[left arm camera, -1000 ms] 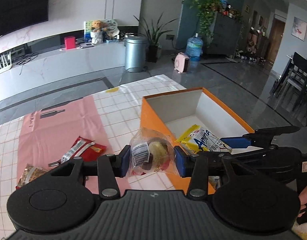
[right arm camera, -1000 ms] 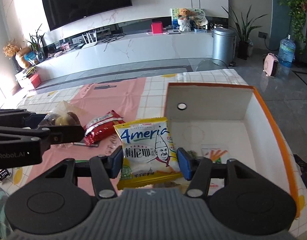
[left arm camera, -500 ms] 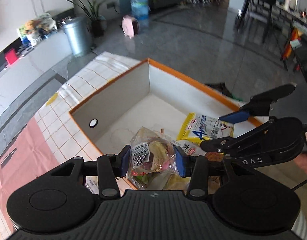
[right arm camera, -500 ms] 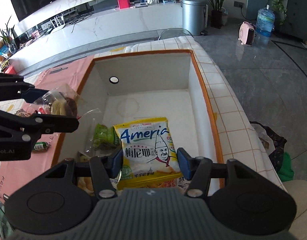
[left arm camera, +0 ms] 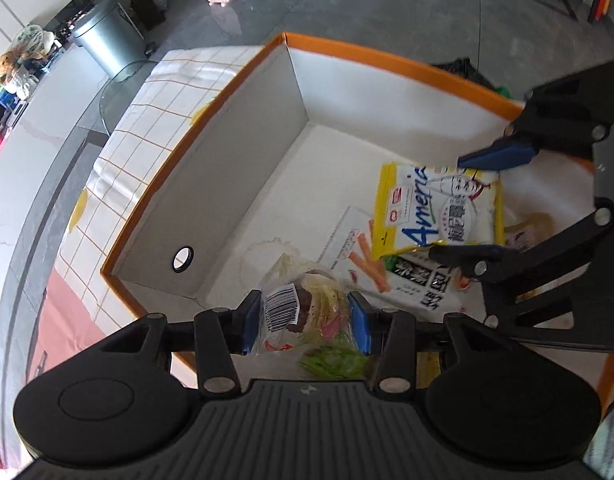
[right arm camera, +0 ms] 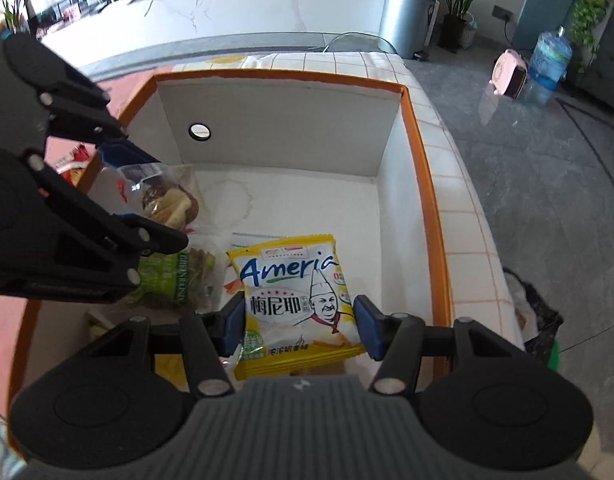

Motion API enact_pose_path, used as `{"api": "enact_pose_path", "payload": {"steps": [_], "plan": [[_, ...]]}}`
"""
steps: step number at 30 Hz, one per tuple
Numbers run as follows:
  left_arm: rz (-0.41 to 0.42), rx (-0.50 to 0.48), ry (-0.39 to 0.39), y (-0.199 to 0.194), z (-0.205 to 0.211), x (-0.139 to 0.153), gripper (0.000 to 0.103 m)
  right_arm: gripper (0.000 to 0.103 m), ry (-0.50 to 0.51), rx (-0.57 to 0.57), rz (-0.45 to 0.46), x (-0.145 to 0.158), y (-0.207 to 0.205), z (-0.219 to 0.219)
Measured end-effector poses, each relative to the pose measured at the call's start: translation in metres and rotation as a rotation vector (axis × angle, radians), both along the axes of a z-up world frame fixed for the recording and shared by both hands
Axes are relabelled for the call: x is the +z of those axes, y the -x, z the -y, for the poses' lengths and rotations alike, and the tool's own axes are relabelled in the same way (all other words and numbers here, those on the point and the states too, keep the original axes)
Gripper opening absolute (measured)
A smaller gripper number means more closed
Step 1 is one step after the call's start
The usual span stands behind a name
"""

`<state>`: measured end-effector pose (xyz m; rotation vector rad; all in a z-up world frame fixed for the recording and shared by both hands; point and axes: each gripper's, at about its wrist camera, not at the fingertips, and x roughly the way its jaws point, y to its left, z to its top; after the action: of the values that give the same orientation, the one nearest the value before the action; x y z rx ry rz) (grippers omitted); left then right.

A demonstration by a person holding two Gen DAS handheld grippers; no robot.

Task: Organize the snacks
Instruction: 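Carry both packs into the orange box and open both grippers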

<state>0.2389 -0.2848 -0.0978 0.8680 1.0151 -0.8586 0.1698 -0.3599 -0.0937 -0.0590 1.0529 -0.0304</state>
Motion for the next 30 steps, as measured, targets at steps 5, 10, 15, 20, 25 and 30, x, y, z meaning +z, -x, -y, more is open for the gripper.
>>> {"api": "enact_pose_path", "payload": {"steps": [5,10,15,20,25,30], "plan": [[0.005,-0.074,-0.070,-0.004,0.006,-0.011,0.052,0.055,-0.027,0.027,-0.029,-0.002,-0.010,-0.003],[0.019,-0.097,-0.106,-0.010,0.008,-0.020,0.052,0.055,0.003,-0.003,-0.094,-0.015,-0.023,-0.003],[0.010,-0.108,-0.113,-0.015,0.006,-0.025,0.053,0.055,0.046,-0.017,-0.134,-0.025,-0.028,-0.008],[0.005,-0.104,-0.102,-0.018,0.006,-0.025,0.060,0.055,0.048,-0.032,-0.159,-0.025,-0.029,-0.009],[0.008,-0.114,-0.066,-0.014,0.002,-0.023,0.066,0.059,0.063,-0.024,-0.166,-0.022,-0.029,-0.012],[0.016,-0.109,-0.052,-0.010,-0.005,-0.012,0.073,0.068,0.063,-0.015,-0.168,-0.014,-0.026,-0.017]]}}
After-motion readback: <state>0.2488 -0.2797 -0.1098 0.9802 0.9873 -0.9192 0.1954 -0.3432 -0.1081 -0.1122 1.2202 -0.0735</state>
